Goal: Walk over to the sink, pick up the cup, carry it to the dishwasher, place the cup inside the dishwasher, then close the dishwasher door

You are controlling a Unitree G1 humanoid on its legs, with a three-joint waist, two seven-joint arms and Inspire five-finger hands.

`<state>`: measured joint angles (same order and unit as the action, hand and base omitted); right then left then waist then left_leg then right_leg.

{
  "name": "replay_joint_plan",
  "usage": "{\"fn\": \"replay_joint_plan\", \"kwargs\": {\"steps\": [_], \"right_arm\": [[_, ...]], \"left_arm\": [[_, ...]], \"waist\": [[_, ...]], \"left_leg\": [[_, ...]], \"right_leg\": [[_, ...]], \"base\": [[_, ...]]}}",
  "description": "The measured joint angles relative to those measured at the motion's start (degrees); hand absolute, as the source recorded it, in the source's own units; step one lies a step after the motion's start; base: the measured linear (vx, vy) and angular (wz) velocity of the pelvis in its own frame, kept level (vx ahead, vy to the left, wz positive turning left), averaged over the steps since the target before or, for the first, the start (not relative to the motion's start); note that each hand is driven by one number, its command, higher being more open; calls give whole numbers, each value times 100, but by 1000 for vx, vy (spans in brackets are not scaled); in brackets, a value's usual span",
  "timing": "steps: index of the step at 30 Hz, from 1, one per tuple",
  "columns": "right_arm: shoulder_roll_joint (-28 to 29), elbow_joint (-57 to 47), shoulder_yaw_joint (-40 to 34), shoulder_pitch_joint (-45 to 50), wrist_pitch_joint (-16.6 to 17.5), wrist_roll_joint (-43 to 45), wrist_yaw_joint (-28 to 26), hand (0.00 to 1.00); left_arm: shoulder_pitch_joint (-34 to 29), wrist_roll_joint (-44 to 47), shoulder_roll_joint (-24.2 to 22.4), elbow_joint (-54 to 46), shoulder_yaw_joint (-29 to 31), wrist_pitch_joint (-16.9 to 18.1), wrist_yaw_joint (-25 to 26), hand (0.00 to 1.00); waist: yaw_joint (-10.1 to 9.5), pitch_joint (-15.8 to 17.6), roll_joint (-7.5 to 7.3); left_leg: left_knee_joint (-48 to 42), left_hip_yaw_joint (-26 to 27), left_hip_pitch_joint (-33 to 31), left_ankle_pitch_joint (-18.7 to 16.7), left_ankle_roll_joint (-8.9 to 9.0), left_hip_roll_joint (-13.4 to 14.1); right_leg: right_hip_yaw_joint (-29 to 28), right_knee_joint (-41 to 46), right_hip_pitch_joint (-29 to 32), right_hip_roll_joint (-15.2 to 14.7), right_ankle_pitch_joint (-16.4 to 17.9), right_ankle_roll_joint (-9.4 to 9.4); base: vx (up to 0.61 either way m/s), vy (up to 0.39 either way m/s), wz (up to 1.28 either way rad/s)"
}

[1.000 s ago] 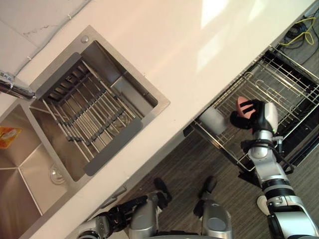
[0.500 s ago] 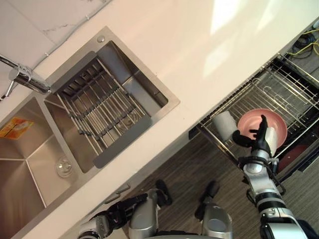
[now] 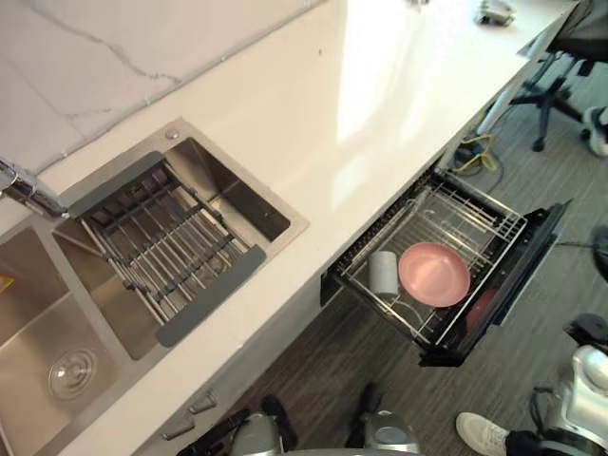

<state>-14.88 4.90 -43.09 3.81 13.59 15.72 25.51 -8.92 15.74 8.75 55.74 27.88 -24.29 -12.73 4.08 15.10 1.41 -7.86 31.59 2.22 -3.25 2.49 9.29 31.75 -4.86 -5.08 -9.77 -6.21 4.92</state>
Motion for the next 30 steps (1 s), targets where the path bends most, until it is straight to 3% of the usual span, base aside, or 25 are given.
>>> {"fn": "replay_joint_plan", "kwargs": {"steps": [2, 3, 6, 8, 11, 14, 19, 25, 30], "right_arm": [[127, 278, -233, 135, 41, 575, -191, 100], [319, 625, -366, 262, 53, 1445, -515, 100], [746, 1151, -354, 467, 11, 2830, -1129, 100], [1223, 1385, -70, 655, -97, 3646, -1577, 100], [1441, 1896, 652, 685, -286, 4272, -2129, 100], [1504, 2447, 1209, 509, -506, 4435, -2712, 100], [1207, 3111, 1312, 318, -781, 4565, -3181, 100], [432, 3950, 1668, -319, -1193, 4021, -2975, 100], [272, 4046, 2001, -909, -1305, 3917, -2569, 100]], "left_arm": [[-14, 2, -43, 100, 104, 62, 44, 100], [-79, 4, -93, 100, 107, 108, 129, 100], [-121, 6, -149, 111, 102, 195, 190, 100], [-123, 9, -320, 70, 83, 239, 370, 100], [-124, 9, -426, -75, -81, 245, 594, 100], [-124, 11, -481, -171, -301, 376, 716, 100], [-126, 14, -525, -190, -350, 596, 781, 100], [-121, 129, -457, -210, -545, 659, 783, 100], [-117, 135, -378, -327, -559, 725, 774, 100]], "waist": [[12, -68, 14], [52, -131, 13], [79, -166, 27], [79, -193, 67], [-49, -249, 152], [-246, -278, 196], [-424, -282, 198], [-579, -283, 200], [-839, -199, 305]], "left_leg": [[68, 47, 75, 8, 13, -8], [141, 66, 153, 25, 39, -15], [210, 63, 242, 57, 83, -12], [286, 33, 243, 98, 85, -27], [362, -54, 226, 199, 106, -60], [382, -259, 188, 252, 94, -87], [460, -455, 161, 343, 65, -152], [247, -679, 14, 343, 43, -123], [-154, -974, -404, 243, 32, -8]], "right_leg": [[-37, 0, -27, 0, 5, 5], [-50, 0, -69, 12, 12, 5], [-46, 0, -134, 33, 31, -7], [-12, 0, -132, 36, 31, -11], [103, 2, -139, 25, 32, -13], [301, 3, -235, 10, 49, -10], [499, 6, -311, -25, 55, 2], [740, 39, -384, -27, 72, -9], [987, 103, -308, 37, 184, -63]], "base": [[-40, 64, -13], [-27, 46, -9], [-40, 27, -2], [-37, 24, 7], [-35, 31, 15], [-17, 30, 36], [-2, 35, 22], [-5, 16, 18], [-63, -5, 26]]}}
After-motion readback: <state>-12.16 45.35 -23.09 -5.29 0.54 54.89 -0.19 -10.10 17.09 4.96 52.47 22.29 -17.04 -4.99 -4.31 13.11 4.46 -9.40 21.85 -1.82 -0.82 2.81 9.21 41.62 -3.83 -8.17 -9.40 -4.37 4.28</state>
